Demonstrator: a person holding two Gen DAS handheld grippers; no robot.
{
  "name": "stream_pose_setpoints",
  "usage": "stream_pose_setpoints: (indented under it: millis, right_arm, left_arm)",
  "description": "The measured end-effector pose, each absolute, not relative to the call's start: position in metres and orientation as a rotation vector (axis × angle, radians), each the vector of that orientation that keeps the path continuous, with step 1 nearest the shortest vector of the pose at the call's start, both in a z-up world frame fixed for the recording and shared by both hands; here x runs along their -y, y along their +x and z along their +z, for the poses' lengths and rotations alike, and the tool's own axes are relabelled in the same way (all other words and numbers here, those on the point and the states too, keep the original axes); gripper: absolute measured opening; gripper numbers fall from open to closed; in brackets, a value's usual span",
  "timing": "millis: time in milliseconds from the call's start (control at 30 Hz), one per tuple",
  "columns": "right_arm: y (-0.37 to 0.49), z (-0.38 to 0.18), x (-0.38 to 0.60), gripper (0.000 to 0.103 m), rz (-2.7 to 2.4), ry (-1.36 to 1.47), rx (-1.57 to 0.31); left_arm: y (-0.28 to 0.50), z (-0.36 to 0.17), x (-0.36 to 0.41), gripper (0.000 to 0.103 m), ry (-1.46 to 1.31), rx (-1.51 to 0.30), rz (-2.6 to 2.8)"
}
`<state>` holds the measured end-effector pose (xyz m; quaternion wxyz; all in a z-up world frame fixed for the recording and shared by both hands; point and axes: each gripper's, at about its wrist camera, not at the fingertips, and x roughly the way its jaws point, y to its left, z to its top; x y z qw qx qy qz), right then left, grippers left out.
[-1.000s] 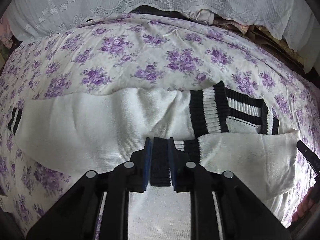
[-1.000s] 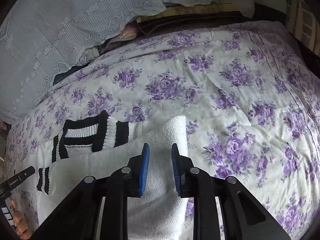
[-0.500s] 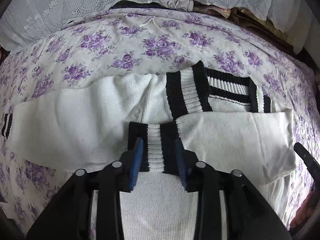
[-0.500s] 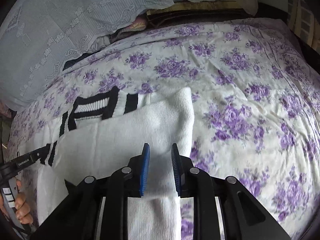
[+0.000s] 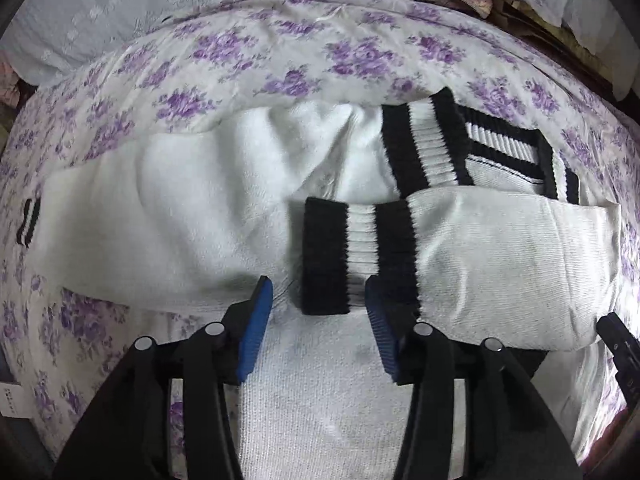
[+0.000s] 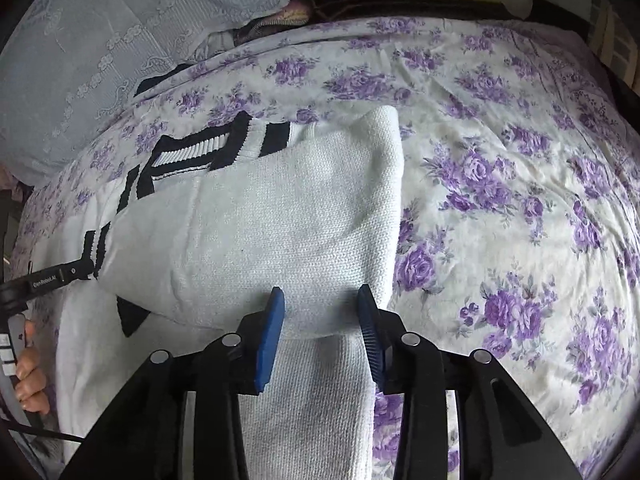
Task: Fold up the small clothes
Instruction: 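Move the left tool to the other striped cuff and grasp it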
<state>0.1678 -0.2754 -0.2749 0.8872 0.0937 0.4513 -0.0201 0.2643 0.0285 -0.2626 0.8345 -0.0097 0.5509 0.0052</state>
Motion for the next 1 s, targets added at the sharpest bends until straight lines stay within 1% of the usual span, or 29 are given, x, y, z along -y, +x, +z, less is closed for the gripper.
stream_pose_setpoints:
  millis: [233, 333, 500, 633, 833, 1000]
  right_arm:
    - [0.163, -0.255, 0.283, 0.038, -0.052, 0.269, -0.939]
    - [0.154, -0.249, 0.282, 0.038, -0.046, 0.282, -0.940]
    - [0.140, -0.238, 0.271, 0.040, -0.026, 0.264, -0.936]
    - [0.134, -0.225, 0.260, 0.041, -0.005, 0.256, -0.920]
    - [0.129, -0.205, 0.237, 0.045, 0.024, 0.213, -0.898]
    - [0.126, -0.189, 0.218, 0.045, 0.028, 0.167, -0.890]
  left_arm:
    - [0.250, -0.241, -0.091, 0.051, -0.160, -1.141, 0.094]
    - [0.246, -0.236, -0.133, 0.051, -0.222, -1.138, 0.158]
    - [0.229, -0.232, -0.213, 0.050, -0.401, -1.127, 0.260]
    - [0.213, -0.229, -0.265, 0.050, -0.474, -1.108, 0.325]
    - [0.207, -0.228, -0.319, 0.049, -0.556, -1.079, 0.370]
    - [0.218, -0.238, -0.342, 0.049, -0.630, -1.047, 0.345]
